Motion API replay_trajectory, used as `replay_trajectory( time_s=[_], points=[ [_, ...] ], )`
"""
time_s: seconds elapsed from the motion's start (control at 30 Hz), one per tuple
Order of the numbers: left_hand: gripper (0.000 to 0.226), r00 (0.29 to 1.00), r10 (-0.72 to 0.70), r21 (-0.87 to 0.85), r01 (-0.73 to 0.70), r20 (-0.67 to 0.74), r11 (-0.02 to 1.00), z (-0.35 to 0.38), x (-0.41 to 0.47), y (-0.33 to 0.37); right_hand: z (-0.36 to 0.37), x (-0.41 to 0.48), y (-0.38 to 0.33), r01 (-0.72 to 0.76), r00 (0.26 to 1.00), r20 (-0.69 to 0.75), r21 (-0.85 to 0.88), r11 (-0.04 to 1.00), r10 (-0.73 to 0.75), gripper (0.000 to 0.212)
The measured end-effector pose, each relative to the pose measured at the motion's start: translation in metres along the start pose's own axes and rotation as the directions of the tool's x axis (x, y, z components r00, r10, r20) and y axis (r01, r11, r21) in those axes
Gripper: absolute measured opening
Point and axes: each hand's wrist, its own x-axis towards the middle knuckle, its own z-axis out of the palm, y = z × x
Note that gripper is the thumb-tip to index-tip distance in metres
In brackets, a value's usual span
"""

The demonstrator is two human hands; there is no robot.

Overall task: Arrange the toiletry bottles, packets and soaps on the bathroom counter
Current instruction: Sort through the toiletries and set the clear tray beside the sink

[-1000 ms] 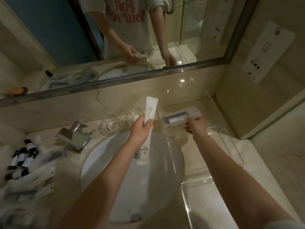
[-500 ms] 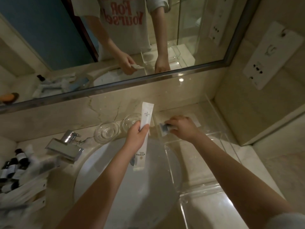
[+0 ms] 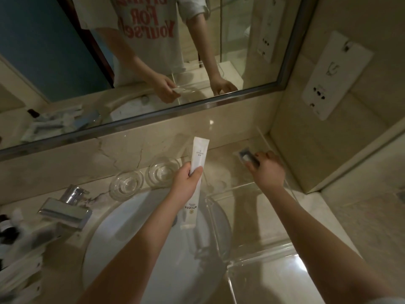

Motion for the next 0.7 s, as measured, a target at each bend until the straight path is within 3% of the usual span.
replay_trajectory(
  time_s=[0.2,0.4,0.6,0.7],
  points=[
    [0.029,1.000,-0.020,0.004,0.020,0.020,1.000,0.010,0.004,0.003,0.003,-0.020,0.010,0.077,0.995,-0.067,-0.039,0.996,-0.079,0.036],
    [0.024,1.000,-0.013,-0.022,0.014,0.016,1.000,0.012,0.008,0.007,0.000,0.004,0.008,-0.118,0.993,-0.016,-0.002,0.993,0.118,0.037],
    [0.023,1.000,-0.009,-0.007,0.009,0.021,1.000,0.013,0.008,0.004,-0.004,0.018,0.014,-0.085,0.988,-0.130,0.025,0.996,0.087,0.051],
    [0.020,0.999,-0.010,-0.012,0.010,0.050,1.000,0.014,0.007,0.006,-0.005,0.014,0.013,-0.075,0.989,-0.133,-0.019,0.997,0.071,0.042]
  ],
)
